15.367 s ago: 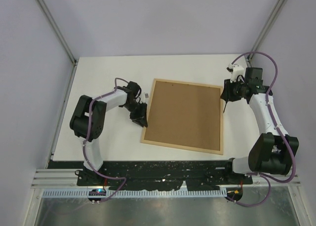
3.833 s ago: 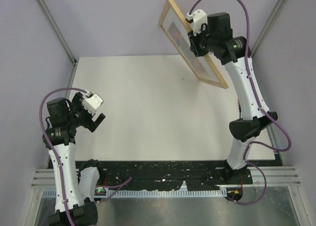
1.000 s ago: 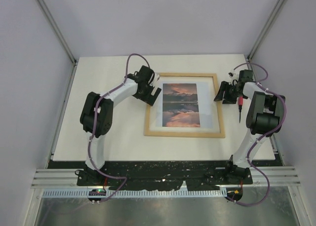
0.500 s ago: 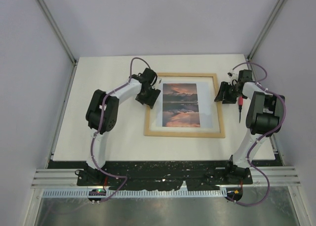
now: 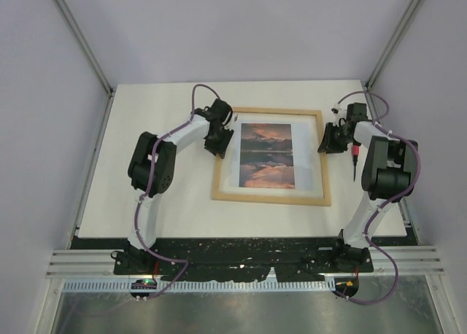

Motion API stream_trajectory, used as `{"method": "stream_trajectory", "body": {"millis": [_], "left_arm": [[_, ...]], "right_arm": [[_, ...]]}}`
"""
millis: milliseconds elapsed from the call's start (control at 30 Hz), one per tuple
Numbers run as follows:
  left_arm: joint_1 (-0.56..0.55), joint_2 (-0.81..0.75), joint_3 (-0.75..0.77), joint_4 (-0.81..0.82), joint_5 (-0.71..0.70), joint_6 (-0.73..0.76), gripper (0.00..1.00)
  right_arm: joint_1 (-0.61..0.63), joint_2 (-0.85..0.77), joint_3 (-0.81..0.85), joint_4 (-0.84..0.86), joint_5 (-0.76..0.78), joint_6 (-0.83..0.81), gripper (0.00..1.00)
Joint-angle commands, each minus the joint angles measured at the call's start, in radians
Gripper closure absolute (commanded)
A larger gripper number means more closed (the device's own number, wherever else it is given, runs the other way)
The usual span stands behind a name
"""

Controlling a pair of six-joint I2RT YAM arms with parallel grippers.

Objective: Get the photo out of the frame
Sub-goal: Pick up the photo frame item from the photo frame.

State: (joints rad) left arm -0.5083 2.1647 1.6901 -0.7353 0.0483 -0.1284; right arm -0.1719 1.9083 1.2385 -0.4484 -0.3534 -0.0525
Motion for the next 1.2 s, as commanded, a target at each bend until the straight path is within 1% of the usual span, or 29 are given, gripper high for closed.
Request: {"method": "stream_trajectory", "body": {"millis": [0,167,400,500,600,733,833,867,933,967,1167], "left_arm": [[-0.007,-0.011,0.039,-0.032,0.051,0.006,0.92],[-0.006,-0.084,0.039,-0.038,0.067,0.009,1.00],[-0.007,-0.186,0.023,-0.064,0.100,0.007,1.00],[-0.004,-0.226,0.002,-0.076,0.090,0.019,1.00],[0.011,-0.278,-0.033,-0.102,0.049,0.064,1.00],[0.098,-0.354,-0.114,-0.119,0.004,0.114,1.00],[0.178,-0.391,-0.165,-0.139,-0.034,0.168,1.00],[0.206,-0.402,-0.181,-0.145,-0.041,0.183,1.00],[0.260,-0.420,-0.213,-0.145,-0.089,0.216,1.00],[0.287,-0.433,-0.230,-0.144,-0.091,0.226,1.00],[0.415,-0.439,-0.277,-0.156,-0.130,0.318,1.00]], "right_arm": [[0.044,-0.061,0.022,-0.036,0.045,-0.017,0.92],[0.069,-0.129,0.084,-0.081,0.065,-0.014,0.92],[0.143,-0.218,0.176,-0.157,0.088,-0.001,0.92],[0.172,-0.224,0.194,-0.179,0.088,0.011,0.92],[0.244,-0.224,0.207,-0.190,0.087,0.023,0.92],[0.340,-0.197,0.223,-0.191,0.090,0.040,0.92],[0.388,-0.141,0.266,-0.191,0.077,0.051,0.92],[0.414,-0.131,0.274,-0.191,0.073,0.081,0.92],[0.460,-0.080,0.309,-0.188,0.067,0.098,0.92],[0.478,-0.068,0.338,-0.190,0.067,0.105,0.92],[0.626,0.069,0.458,-0.185,0.088,0.132,0.92]]}}
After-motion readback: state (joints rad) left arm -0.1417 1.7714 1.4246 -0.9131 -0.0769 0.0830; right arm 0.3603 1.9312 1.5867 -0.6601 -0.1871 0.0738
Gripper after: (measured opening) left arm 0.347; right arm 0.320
